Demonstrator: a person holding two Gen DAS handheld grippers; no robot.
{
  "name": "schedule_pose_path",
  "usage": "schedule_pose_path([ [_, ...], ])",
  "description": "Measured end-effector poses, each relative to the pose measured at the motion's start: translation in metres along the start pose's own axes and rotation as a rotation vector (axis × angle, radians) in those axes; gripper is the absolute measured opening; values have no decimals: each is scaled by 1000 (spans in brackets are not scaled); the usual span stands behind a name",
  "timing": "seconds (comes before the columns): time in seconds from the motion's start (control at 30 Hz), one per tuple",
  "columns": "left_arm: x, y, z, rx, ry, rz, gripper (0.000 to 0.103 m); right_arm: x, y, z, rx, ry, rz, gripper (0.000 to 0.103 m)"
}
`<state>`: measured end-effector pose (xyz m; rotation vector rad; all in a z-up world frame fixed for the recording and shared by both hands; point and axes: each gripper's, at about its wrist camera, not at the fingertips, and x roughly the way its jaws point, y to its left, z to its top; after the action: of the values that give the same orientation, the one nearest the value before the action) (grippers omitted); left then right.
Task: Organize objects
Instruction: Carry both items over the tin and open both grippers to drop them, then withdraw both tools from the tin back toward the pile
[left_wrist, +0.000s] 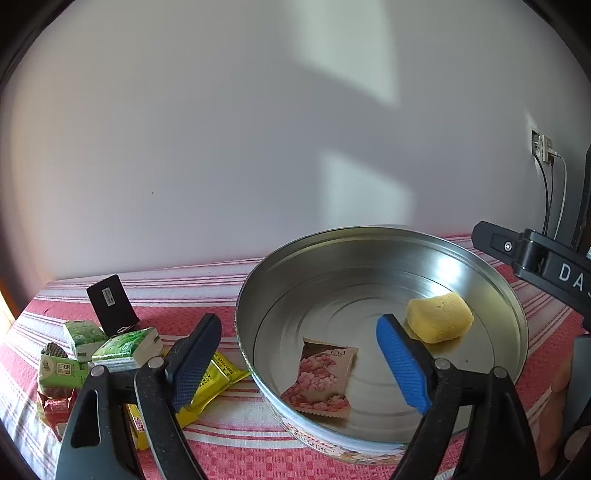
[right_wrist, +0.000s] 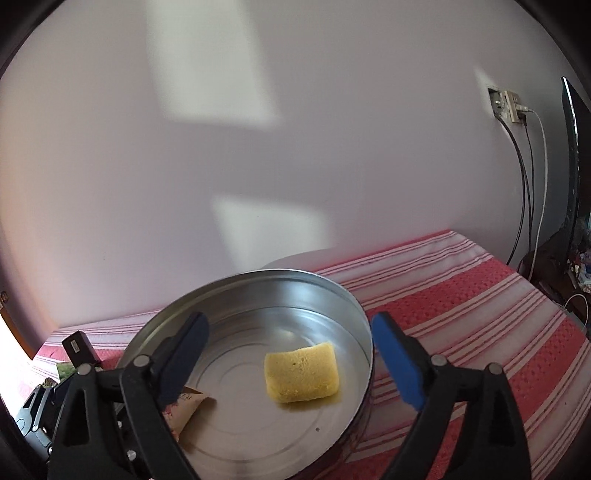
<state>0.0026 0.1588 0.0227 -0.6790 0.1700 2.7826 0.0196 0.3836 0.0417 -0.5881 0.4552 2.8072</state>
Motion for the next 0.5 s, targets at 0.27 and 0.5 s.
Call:
schedule_pose_path([
  [0.27,5,3,-1,-7,-26,49,88,5,-6,-2,52,-20,10,92],
  [0.5,0,29,-8,-30,-34,100,88,-9,18,-14,-19,-123,-4,97],
])
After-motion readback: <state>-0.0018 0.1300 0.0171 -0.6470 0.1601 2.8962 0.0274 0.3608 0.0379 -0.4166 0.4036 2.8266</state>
